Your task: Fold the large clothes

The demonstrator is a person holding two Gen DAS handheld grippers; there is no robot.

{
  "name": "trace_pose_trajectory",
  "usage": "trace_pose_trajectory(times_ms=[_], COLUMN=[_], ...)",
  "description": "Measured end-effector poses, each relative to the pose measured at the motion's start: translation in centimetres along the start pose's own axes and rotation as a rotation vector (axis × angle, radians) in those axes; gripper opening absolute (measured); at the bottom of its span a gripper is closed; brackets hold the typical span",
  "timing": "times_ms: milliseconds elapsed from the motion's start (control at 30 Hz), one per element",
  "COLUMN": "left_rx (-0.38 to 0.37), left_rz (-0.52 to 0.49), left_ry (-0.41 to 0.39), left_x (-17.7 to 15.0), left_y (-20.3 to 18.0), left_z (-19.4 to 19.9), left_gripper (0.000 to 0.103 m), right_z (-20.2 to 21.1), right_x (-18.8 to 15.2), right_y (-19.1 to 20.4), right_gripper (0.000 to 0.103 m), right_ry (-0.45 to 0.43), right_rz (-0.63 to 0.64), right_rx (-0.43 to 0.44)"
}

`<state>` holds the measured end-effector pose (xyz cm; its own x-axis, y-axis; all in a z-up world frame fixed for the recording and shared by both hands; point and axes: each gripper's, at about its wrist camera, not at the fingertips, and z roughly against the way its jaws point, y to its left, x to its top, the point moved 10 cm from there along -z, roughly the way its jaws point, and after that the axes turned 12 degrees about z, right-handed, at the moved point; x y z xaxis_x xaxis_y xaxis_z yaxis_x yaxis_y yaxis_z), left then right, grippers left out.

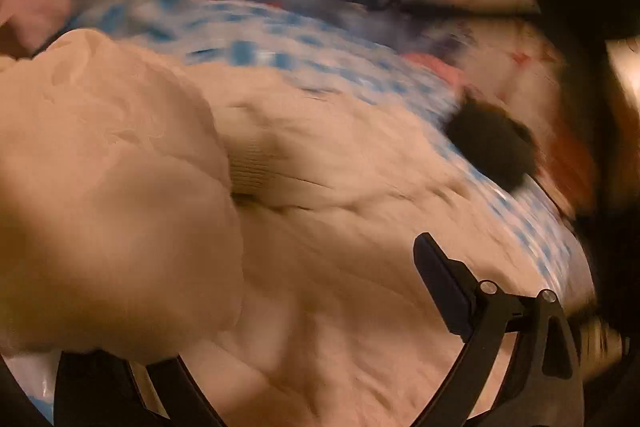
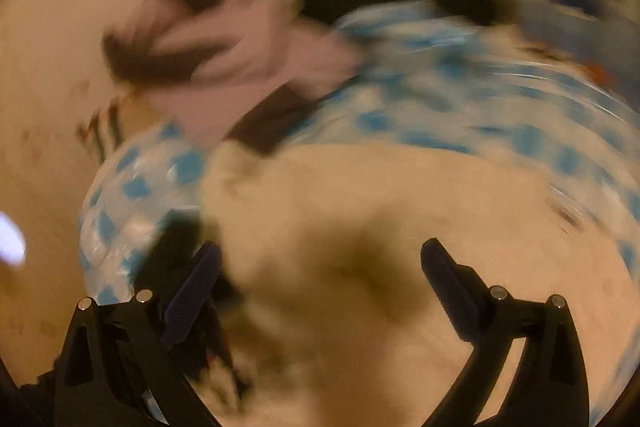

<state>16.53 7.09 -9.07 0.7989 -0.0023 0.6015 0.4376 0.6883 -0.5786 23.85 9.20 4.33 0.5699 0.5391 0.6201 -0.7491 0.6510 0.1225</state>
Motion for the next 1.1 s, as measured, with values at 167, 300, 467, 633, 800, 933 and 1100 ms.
trace_pose_trajectory(times_ms=[167, 300, 467, 633, 800, 933, 1100], left_rx=[-0.157, -0.180, -0.077, -0.130, -0.032, -0.087, -0.231], left_rz=[-0.007, 0.217, 0.674, 0.751, 0.820, 0.898, 0.918], left_ry=[-0.035, -0.192, -0.281, -0.268, -0.172, -0.153, -0.187], left_x=[-3.9, -5.2, -4.4, -1.0, 1.6, 3.5, 5.7], left_y=[0.1, 5.9, 14.9, 15.3, 17.9, 18.6, 16.4], left_z=[8.8, 13.5, 14.2, 10.5, 4.9, 1.2, 0.0], left_gripper=[0.091, 0.091, 0.092, 0.094, 0.094, 0.095, 0.095], right_z=[-12.1, -16.5, -10.4, -6.4, -5.9, -6.1, -6.1], right_x=[3.3, -0.3, -2.5, -7.5, -8.8, -10.1, -11.0], right_y=[5.8, 4.8, -1.9, -7.5, -8.3, -9.3, -10.4], right_gripper=[0.096, 0.096, 0.096, 0.096, 0.096, 0.096, 0.096], right_ry=[0.276, 0.460, 0.289, 0.217, 0.157, 0.139, 0.108], right_rz=[0.189, 0.404, 0.168, -0.054, -0.152, -0.218, -0.277], right_rx=[-0.019, -0.319, -0.436, -0.405, -0.366, -0.324, -0.286])
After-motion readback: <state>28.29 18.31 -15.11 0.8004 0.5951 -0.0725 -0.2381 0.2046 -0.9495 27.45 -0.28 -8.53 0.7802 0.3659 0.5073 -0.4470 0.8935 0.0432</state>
